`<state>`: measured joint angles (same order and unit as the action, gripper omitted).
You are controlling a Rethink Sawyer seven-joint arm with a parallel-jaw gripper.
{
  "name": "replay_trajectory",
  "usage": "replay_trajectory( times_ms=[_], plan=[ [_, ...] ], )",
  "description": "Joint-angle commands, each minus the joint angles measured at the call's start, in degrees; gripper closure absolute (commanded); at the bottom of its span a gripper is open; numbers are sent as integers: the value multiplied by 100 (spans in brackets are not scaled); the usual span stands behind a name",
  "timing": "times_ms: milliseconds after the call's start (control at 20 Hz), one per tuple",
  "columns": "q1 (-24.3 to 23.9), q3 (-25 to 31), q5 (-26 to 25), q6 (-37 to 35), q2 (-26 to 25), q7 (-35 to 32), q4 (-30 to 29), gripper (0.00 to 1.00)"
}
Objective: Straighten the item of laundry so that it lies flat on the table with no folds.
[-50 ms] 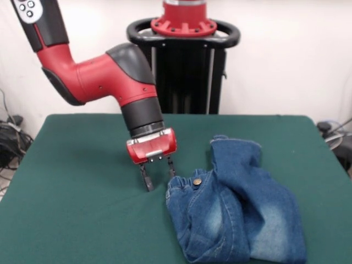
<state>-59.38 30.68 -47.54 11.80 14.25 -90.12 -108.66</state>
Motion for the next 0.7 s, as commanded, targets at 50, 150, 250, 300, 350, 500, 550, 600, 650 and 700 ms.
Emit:
replay_trajectory(
  times_ms=[50, 150, 250, 300, 350, 500, 550, 600, 650, 700],
  plan=[
    [587, 863, 86, 430, -527, -1019, 648, 0],
    [779, 623, 222, 568, -434, -1020, 708, 0],
    [1030, 319, 427, 735, -306, -1033, 761, 0],
    [1107, 227, 493, 810, -272, -1039, 778, 0],
    [1193, 133, 578, 931, -242, -1049, 796, 0],
    [1087, 316, 553, 1110, -357, -1140, 806, 0],
    [1093, 316, 562, 1119, -361, -1152, 807, 0],
    [1098, 317, 572, 1128, -366, -1165, 809, 0],
    [1133, 270, 590, 1134, -350, -1152, 818, 0],
    [1167, 226, 609, 1117, -334, -1136, 831, 0]
  ],
)
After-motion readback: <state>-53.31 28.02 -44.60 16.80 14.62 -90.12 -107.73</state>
